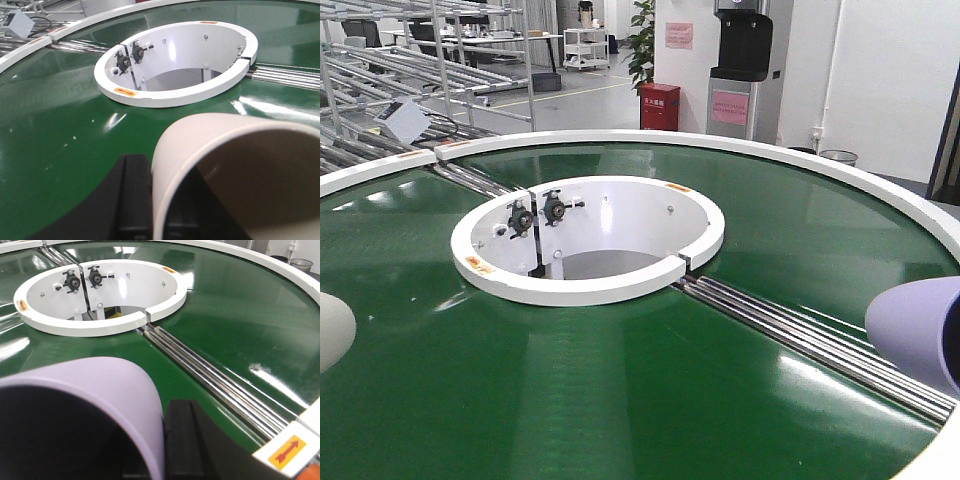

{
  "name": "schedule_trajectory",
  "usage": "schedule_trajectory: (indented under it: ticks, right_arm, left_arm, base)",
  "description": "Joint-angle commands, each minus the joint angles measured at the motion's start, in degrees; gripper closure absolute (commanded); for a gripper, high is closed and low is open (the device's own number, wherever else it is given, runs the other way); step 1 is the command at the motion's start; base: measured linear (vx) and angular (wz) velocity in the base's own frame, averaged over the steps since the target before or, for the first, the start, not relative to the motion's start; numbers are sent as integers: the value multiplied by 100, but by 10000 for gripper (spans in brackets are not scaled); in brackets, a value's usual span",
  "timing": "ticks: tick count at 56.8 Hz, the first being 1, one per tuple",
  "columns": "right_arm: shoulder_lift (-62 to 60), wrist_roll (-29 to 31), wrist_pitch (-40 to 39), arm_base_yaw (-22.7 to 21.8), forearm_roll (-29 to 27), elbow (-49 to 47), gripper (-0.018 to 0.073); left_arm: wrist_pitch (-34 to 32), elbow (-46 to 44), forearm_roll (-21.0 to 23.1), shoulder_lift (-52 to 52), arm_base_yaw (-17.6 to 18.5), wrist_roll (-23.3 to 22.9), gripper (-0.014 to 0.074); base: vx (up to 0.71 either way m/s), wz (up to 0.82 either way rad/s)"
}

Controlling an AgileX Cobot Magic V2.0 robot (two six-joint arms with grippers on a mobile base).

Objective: Grab cup from conveyor and place in blue bin
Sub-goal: 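Hold both cups while the base drives to the blue bins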

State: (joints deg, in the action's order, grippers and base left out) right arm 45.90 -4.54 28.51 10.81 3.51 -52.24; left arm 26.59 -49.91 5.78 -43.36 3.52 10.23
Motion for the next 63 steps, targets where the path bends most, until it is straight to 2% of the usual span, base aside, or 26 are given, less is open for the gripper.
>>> schedule_trajectory:
  ticks: [1, 34, 63]
  right_arm:
    - [-8, -6, -497, -2, 39, -181, 568]
    - [-8, -6, -497, -2, 39, -181, 568]
    - [-8, -6, -497, -2, 39, -181, 568]
  left_arm:
    - [-502, -171, 79, 27, -5, -7, 603]
    - [-502, -171, 79, 27, -5, -7, 603]
    - [-502, -171, 79, 27, -5, -7, 603]
  base:
    - [-20, 4]
    - [-22, -7]
    - [-13, -36]
